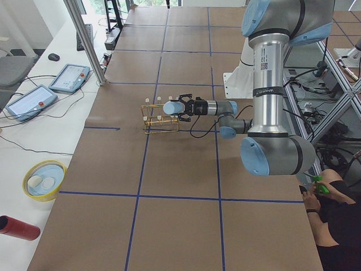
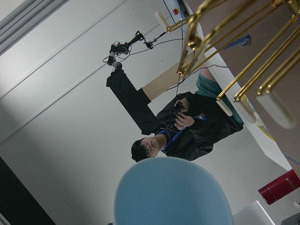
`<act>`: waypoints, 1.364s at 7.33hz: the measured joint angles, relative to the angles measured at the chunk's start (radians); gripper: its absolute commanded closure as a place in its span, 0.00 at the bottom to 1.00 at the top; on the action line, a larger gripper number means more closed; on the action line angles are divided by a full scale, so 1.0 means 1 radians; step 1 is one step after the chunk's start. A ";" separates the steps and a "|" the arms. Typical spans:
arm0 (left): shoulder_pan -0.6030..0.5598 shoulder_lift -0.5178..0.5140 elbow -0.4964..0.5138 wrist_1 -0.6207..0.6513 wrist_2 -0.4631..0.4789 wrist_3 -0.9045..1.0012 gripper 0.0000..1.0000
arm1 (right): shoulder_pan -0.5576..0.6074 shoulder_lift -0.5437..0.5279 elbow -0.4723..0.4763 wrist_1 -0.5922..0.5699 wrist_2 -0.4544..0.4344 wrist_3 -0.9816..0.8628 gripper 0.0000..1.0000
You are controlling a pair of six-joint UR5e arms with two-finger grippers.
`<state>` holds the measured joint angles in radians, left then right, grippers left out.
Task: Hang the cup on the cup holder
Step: 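Raise and tilt the cup toward the gold rack's pegs with the left gripper, then lower the cup onto a white-tipped peg of the gold rack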
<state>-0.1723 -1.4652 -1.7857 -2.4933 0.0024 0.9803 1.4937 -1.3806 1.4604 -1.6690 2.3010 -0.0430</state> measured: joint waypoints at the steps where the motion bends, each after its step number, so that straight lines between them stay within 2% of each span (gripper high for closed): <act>1: 0.000 -0.003 0.012 0.001 0.001 0.048 0.71 | 0.000 0.000 0.000 0.000 0.000 0.000 0.00; 4: 0.000 -0.004 0.049 0.004 0.002 0.166 0.71 | 0.000 0.000 0.000 0.000 0.000 0.000 0.00; 10: 0.005 -0.037 0.087 0.009 -0.001 0.205 0.71 | 0.000 0.000 0.000 0.000 0.000 0.000 0.00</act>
<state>-0.1673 -1.5025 -1.6990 -2.4839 0.0018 1.1851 1.4941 -1.3806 1.4603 -1.6690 2.3010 -0.0431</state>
